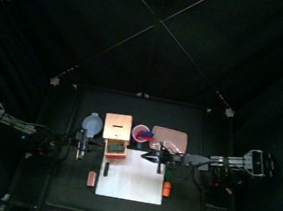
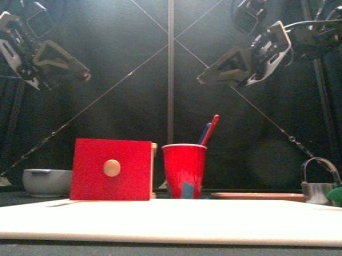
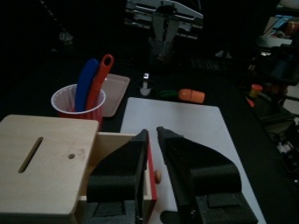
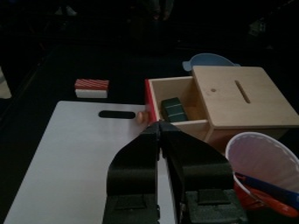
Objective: Grab sushi roll from open drawer and place on cutting board
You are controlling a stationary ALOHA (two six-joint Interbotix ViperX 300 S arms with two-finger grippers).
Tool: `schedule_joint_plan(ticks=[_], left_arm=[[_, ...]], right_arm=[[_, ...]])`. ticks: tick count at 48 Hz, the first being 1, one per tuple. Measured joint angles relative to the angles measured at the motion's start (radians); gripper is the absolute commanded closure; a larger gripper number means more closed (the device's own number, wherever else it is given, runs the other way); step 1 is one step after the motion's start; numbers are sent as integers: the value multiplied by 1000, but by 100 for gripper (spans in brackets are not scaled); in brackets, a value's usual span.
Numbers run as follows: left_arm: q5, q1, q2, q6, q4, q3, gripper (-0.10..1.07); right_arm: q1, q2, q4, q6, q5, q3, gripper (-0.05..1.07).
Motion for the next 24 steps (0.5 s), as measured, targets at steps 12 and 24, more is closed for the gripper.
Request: schedule_joint_plan(ticks=[12,24], left_arm=[[6,3,0,0,12,0,37],[8,5,-6,0,55,-5,37]], right_arm=[[3,0,5,0,0,3,99],[5,3,20,8,6,-26,99]])
